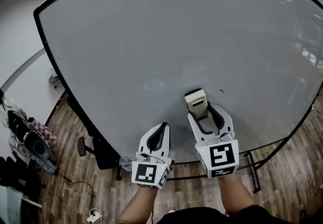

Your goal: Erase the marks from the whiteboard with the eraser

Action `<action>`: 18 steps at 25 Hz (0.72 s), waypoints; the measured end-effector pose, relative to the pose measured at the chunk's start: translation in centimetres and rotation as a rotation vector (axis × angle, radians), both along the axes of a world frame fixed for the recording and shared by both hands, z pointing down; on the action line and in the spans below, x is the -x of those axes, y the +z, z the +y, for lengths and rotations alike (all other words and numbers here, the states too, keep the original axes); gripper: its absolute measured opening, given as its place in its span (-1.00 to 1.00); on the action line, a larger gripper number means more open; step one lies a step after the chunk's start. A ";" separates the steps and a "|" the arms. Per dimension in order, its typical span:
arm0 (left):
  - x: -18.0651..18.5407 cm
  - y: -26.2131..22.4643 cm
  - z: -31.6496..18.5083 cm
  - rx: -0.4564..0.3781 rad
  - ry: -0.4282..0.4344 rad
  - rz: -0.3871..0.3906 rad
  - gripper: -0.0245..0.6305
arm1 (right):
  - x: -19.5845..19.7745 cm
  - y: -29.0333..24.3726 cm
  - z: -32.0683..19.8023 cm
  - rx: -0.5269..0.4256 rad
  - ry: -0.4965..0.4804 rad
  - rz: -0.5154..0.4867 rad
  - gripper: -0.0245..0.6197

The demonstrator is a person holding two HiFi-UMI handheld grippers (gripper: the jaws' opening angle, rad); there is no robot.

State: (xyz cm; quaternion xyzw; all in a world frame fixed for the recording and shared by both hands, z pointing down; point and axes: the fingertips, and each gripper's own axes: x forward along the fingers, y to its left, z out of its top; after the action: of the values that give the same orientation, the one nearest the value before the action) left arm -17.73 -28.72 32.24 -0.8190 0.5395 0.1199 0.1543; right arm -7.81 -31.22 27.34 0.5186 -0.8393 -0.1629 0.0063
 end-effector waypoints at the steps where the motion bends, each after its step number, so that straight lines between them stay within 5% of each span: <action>1: 0.5 -0.2 -0.2 -0.003 -0.008 0.001 -0.86 | 0.0 0.0 -0.2 -0.001 0.004 0.003 -0.15; 18: -0.7 -0.2 -0.4 -0.006 -0.015 -0.022 -0.86 | -6.4 -2.0 -1.5 -0.030 0.044 -0.057 -0.14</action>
State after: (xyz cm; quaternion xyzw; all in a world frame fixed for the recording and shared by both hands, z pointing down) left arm -17.05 -29.14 32.06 -0.8158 0.5434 0.1113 0.1636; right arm -1.44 -32.74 25.32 0.5416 -0.8249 -0.1604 -0.0217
